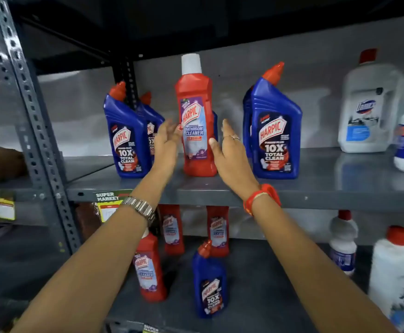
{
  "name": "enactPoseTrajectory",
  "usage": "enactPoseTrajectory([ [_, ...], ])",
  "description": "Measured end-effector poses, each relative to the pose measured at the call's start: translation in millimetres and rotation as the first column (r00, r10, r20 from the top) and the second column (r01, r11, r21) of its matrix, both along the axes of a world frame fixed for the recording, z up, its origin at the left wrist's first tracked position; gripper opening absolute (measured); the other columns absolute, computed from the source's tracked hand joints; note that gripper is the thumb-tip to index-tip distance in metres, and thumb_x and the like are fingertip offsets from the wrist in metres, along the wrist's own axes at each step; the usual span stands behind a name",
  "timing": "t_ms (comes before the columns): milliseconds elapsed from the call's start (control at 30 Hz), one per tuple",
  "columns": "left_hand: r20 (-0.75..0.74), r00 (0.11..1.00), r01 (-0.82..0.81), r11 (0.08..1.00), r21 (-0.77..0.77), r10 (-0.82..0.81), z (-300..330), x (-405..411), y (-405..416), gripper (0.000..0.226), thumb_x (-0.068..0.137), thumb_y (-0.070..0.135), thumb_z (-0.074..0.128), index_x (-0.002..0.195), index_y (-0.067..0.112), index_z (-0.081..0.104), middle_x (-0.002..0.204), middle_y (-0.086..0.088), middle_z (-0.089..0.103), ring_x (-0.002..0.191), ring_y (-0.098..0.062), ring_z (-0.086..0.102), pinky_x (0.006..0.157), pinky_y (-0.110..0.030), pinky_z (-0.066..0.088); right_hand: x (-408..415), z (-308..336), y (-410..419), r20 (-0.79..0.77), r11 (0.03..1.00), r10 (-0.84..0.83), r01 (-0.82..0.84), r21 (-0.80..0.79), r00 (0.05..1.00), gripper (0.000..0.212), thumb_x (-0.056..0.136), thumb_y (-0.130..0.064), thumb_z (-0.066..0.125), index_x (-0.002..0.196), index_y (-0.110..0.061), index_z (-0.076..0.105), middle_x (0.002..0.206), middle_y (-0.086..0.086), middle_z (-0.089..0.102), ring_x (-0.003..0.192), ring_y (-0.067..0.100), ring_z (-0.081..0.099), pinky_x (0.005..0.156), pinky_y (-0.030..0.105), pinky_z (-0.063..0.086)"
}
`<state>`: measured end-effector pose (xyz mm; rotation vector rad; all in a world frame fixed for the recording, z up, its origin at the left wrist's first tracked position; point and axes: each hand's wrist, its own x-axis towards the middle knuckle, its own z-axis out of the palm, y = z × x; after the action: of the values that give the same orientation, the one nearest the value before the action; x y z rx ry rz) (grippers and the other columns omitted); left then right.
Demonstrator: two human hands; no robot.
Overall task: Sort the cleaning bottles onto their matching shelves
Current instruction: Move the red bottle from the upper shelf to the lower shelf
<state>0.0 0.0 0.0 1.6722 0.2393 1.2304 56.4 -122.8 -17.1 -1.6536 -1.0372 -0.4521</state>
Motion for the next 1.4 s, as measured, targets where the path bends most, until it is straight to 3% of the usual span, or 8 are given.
enactPoseTrajectory([
  [200, -0.151, 0.961, 0.198, 0.957, -0.210, -0.232, -4.5, 15.8, 21.6, 0.027, 0.094, 0.012, 0.043, 0.116, -0.001, 0.051, 0.112, -0.015, 0.060, 0.086, -0.018, 0.060, 0.076, -0.030, 0.051, 9.3, 5.2, 32.1, -0.272, 0.998, 0.050, -0.056, -0.013, 0.961, 0.034, 0.090, -0.008, 0.048, 0.124, -0.005, 0.046, 0.129, 0.015, 0.056, 0.116, 0.030, 0.054, 0.096, 0.034, 0.043],
  [300, -0.131, 0.962, 0.215, 0.961, -0.171, -0.239, -2.7, 15.6, 21.4, 0.026, 0.093, 0.011, 0.044, 0.113, -0.004, 0.053, 0.109, -0.019, 0.061, 0.092, -0.026, 0.060, 0.083, -0.040, 0.052, 11.6, 5.8, 29.3, -0.290, 0.997, 0.078, -0.072, 0.032, 0.954, 0.034, 0.089, -0.008, 0.052, 0.122, -0.006, 0.048, 0.127, 0.016, 0.058, 0.113, 0.029, 0.057, 0.097, 0.038, 0.049],
  [467, -0.097, 0.971, 0.214, 0.974, -0.073, -0.220, -5.3, 1.6, -4.1, 0.027, 0.091, 0.014, 0.049, 0.112, -0.002, 0.055, 0.113, -0.018, 0.063, 0.096, -0.025, 0.061, 0.077, -0.032, 0.053, 11.4, -0.1, 1.4, -0.244, 0.994, 0.100, -0.084, 0.075, 0.965, 0.031, 0.085, -0.007, 0.056, 0.116, -0.005, 0.054, 0.120, 0.017, 0.064, 0.108, 0.029, 0.061, 0.096, 0.050, 0.050],
  [667, 0.044, 0.969, 0.241, 0.970, 0.036, -0.242, -17.3, -28.9, -63.5, 0.026, 0.089, 0.012, 0.052, 0.112, 0.003, 0.057, 0.106, -0.010, 0.065, 0.077, -0.005, 0.068, 0.059, -0.014, 0.055, -17.4, -5.0, -71.8, -0.216, 0.944, 0.319, -0.291, 0.152, 0.923, 0.033, 0.090, -0.002, 0.050, 0.123, -0.001, 0.047, 0.116, 0.012, 0.060, 0.105, 0.016, 0.057, 0.094, 0.030, 0.051],
  [800, 0.135, 0.952, 0.268, 0.961, 0.070, -0.275, -33.3, -50.9, -101.0, 0.028, 0.088, 0.007, 0.053, 0.115, 0.007, 0.056, 0.105, -0.006, 0.065, 0.080, -0.002, 0.067, 0.066, -0.015, 0.055, -34.0, -18.1, -110.2, -0.223, 0.907, 0.416, -0.383, 0.177, 0.882, 0.040, 0.089, -0.001, 0.050, 0.128, -0.003, 0.042, 0.123, 0.012, 0.056, 0.111, 0.016, 0.056, 0.096, 0.025, 0.050],
  [1033, 0.078, 0.966, 0.254, 0.964, -0.077, -0.248, -143.4, -58.7, -134.1, 0.034, 0.082, -0.002, 0.056, 0.116, 0.000, 0.056, 0.114, -0.007, 0.062, 0.087, 0.000, 0.064, 0.078, -0.016, 0.053, -40.2, -115.1, -149.0, -0.370, 0.912, 0.405, -0.396, 0.103, 0.836, 0.043, 0.086, 0.008, 0.049, 0.123, -0.012, 0.040, 0.119, -0.005, 0.052, 0.094, -0.014, 0.060, 0.080, 0.006, 0.048],
  [1200, -0.083, 0.972, 0.205, 0.966, -0.154, -0.220, -238.9, -47.2, -141.4, 0.036, 0.079, -0.010, 0.055, 0.114, 0.001, 0.056, 0.095, 0.010, 0.068, 0.077, 0.015, 0.059, 0.072, -0.005, 0.047, -21.4, -208.4, -155.6, -0.492, 0.933, 0.315, -0.359, 0.004, 0.812, 0.042, 0.085, 0.011, 0.048, 0.125, 0.001, 0.041, 0.125, 0.008, 0.052, 0.098, -0.010, 0.060, 0.085, 0.009, 0.048],
  [1400, -0.261, 0.938, 0.195, 0.970, -0.143, -0.227, -301.0, -3.5, -127.0, 0.032, 0.083, -0.002, 0.056, 0.115, -0.004, 0.056, 0.114, -0.015, 0.062, 0.089, 0.009, 0.062, 0.083, -0.013, 0.051, 10.7, -271.8, -143.5, -0.560, 0.958, 0.166, -0.267, -0.103, 0.811, 0.037, 0.087, -0.012, 0.055, 0.123, -0.014, 0.047, 0.120, 0.005, 0.058, 0.102, -0.005, 0.061, 0.086, 0.012, 0.049],
])
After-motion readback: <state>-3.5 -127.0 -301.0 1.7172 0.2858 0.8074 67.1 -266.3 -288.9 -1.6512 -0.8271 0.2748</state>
